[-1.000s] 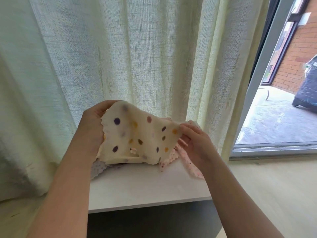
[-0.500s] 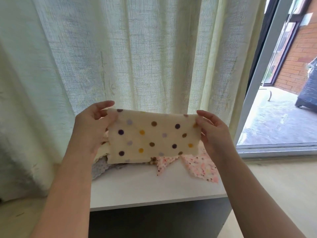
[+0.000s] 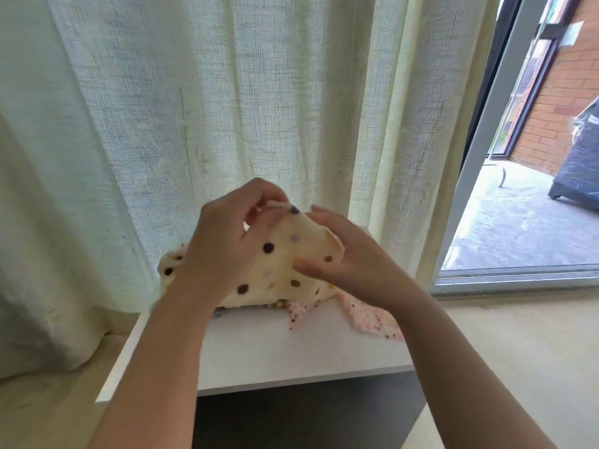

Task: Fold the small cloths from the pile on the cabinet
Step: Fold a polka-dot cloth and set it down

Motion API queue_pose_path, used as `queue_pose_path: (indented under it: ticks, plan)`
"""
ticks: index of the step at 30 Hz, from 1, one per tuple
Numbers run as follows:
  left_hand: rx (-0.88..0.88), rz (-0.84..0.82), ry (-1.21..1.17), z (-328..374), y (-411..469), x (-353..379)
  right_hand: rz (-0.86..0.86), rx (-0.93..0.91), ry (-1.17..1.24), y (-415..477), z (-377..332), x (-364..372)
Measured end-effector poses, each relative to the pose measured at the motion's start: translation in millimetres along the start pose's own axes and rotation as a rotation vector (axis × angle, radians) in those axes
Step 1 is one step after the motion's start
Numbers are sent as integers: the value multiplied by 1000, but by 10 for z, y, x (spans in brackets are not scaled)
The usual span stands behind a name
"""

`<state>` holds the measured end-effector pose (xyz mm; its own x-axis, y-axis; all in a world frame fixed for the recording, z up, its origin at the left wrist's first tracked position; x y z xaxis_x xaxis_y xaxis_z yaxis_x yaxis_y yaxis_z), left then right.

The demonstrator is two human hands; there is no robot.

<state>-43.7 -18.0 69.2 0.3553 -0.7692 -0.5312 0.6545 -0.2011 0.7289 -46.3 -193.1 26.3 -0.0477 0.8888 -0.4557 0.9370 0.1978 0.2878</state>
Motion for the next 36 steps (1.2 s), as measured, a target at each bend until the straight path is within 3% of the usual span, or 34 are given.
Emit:
queue_pose_path:
  ticks: [4,6,9,12,18,21,24,27,30,36]
  plan:
    - [-7,-21,-66,80,-12,0,99,-53,146,-2,-117,-8]
    - [-136,-134,-134,7,-24,-29,170,-43,161,-14,-116,-91]
    - [-207,-328,-2,-101,-61,-59,237,-47,280,-37,-136,-222]
    - [-221,-286,65,-128,-44,-94,256,-29,326,-61,-142,-310]
    - [-291,-121,-213,-44,16,-92,61,21,500,-128,-210,-279]
    - [-298,-95,-292,-13,20,-67,173,-51,570,-120,-255,-269]
    - [-330,-184,-371,-54,18,-64,262,-52,655,-105,-242,-292]
    - [-358,-260,-396,-72,3,-42,276,-33,687,-102,-221,-308]
    - [-367,-236,-380,-83,9,-49,291,-24,697,-97,-223,-294]
    - [-299,-245,-608,25,18,-51,329,-8,690,-86,-242,-256]
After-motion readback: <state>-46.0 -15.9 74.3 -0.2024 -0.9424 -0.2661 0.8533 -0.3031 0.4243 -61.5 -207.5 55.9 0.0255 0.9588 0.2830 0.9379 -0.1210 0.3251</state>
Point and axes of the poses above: each hand's wrist, its own y-axis towards the middle knuckle, its own x-axis out of the palm, z = x × y, the point moved 3 cm from there along y, towards the middle knuckle, and after that the axes turned 10 degrees about y, right-handed, at the moved point
